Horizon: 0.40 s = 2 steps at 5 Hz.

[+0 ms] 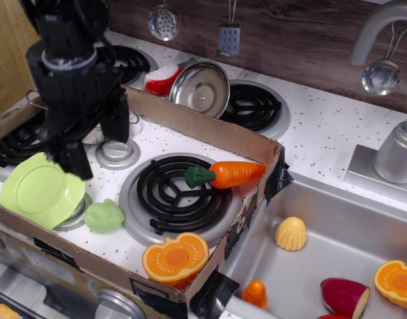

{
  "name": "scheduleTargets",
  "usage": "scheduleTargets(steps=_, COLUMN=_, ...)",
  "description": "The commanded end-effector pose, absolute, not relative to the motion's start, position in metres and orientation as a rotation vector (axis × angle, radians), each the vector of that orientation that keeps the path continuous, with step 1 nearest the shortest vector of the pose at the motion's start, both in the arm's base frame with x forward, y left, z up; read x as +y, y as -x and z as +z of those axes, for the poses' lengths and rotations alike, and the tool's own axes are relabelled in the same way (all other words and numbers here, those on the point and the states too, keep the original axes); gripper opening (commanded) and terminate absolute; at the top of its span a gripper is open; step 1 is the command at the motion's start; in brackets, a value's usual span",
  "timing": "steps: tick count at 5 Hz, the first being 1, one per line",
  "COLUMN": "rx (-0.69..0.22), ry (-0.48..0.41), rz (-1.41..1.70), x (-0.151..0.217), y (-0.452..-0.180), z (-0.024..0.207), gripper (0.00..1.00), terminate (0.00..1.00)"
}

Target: Put broccoli in pot

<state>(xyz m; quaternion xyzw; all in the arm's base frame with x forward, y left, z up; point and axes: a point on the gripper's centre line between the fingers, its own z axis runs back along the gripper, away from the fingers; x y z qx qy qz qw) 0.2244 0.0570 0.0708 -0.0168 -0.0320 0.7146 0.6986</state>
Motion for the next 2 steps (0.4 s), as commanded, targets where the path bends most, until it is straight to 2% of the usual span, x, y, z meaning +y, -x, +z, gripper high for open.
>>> scheduleTargets(steps=1, rx=-0.147, ry=0.045, rz=1.728, x=0.0521, y=-0.2135, z=0.0583, gripper=1.00, terminate=0.00)
scheduleTargets(steps=2, rx=-0.155, ry=0.032, rz=1.768, x=0.0539, y=-0.2092, z=0.0497, gripper=1.00, terminate=0.00)
